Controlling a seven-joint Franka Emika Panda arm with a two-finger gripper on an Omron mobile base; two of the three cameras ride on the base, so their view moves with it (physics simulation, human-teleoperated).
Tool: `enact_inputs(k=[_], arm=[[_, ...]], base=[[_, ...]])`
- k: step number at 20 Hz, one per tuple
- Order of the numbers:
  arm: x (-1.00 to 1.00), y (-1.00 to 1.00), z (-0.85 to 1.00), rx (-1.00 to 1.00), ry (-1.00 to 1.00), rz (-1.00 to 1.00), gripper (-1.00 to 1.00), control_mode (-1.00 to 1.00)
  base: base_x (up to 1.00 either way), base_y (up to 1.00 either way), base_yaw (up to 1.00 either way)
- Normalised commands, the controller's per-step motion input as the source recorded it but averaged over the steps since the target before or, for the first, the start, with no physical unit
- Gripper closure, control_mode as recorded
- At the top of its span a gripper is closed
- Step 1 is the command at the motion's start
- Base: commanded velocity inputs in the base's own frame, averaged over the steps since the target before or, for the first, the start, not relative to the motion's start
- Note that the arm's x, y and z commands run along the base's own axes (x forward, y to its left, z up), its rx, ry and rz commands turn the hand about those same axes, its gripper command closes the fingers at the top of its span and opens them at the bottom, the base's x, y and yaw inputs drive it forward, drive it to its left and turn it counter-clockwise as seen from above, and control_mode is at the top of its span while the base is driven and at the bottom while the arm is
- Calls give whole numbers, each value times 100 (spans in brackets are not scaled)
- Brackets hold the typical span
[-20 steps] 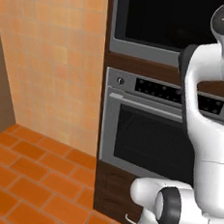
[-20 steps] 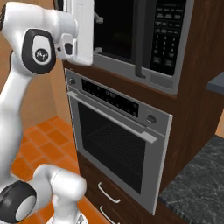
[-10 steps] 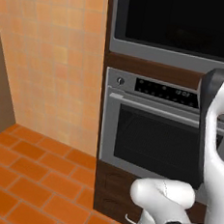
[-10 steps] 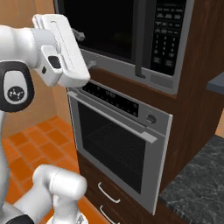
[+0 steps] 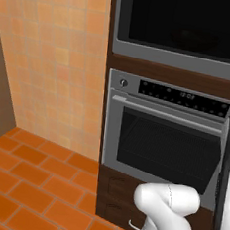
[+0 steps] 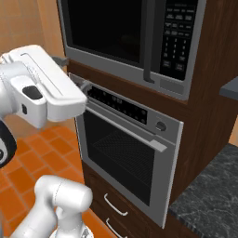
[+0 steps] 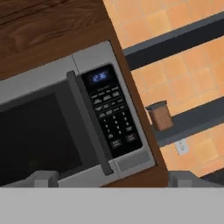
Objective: Pick the cucumber from the sink and place it in the bowl. Then pick the bowl and place it in the microwave. Then close the microwave door and press the start button.
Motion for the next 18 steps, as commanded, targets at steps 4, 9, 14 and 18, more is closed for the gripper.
enact_inputs(k=[4, 9, 14, 18], arm=[[-26, 17, -23, -35, 0, 0, -100, -100], [2, 9, -19, -27, 9, 0, -100, -100], [23, -8, -33, -16, 8, 0, -100, -100], [44, -28, -15, -6, 2, 0, 100, -100]], base=[[0, 0, 0], [0, 0, 0], [0, 0, 0], [0, 0, 0]])
